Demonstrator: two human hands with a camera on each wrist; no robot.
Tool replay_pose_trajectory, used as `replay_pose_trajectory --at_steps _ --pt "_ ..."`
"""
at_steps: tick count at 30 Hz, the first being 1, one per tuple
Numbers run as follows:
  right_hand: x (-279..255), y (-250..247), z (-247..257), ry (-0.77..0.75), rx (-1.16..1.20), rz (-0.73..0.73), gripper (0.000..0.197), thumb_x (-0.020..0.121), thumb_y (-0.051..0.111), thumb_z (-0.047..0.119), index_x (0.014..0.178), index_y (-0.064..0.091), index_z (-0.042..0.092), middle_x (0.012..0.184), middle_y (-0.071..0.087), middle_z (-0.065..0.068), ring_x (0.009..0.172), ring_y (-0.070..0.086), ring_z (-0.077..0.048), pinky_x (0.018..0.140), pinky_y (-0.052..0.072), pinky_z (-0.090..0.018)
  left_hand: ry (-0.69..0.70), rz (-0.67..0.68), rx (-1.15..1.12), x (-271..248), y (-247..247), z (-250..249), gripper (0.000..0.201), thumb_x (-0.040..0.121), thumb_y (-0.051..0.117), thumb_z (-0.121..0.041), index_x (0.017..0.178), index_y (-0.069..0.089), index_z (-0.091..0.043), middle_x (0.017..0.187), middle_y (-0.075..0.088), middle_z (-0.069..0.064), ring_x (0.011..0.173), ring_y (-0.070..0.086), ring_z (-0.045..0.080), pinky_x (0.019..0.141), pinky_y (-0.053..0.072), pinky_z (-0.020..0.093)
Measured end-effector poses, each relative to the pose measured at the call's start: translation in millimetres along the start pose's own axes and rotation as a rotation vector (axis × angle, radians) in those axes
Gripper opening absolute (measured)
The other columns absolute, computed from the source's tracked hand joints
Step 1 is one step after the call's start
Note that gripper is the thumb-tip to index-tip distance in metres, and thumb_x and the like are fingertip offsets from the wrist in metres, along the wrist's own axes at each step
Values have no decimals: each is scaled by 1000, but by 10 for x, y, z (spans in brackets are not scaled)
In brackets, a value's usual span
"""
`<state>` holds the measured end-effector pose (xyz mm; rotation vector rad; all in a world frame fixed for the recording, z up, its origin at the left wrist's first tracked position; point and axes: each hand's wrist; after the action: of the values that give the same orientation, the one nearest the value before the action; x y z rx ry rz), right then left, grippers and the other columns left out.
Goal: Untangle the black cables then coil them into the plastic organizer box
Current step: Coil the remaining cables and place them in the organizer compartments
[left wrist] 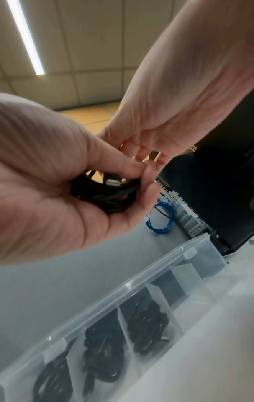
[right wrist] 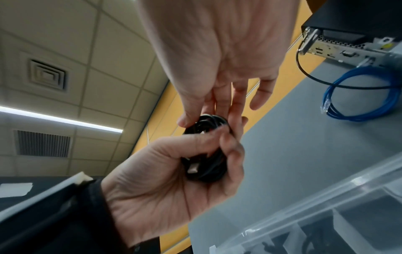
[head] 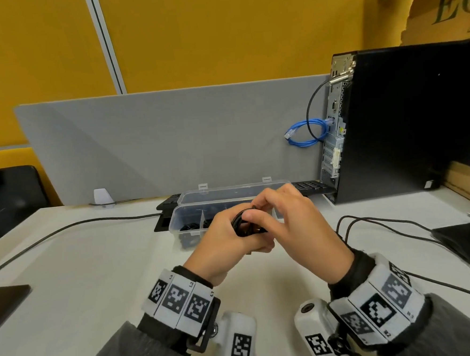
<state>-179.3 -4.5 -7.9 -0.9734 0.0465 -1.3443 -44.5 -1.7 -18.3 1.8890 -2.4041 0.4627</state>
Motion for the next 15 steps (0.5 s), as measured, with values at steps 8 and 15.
replay_pose_trajectory --at_steps 8,15 --pt "53 -96 -31 -22 -137 242 31 99 34 33 89 63 28 79 42 11 85 35 -7 79 29 -26 -5 -164 -57 27 197 65 26 76 58 8 93 59 -11 51 53 7 42 47 17 42 39 23" --pt "35 -53 -87 -73 78 156 19 88 61 29 106 58 26 87 60 8 80 49 -3 68 36 -12 -2 -301 70 49 155 135 36 70 65 -6 99 48 -20 73 60 -2 45 48 5 41 35 18"
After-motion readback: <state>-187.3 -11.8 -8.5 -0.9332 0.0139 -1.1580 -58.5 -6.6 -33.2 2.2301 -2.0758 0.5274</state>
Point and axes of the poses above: each hand's wrist, its own x-axis towards the middle knuckle, its own y-axis out of the palm, z = x × y
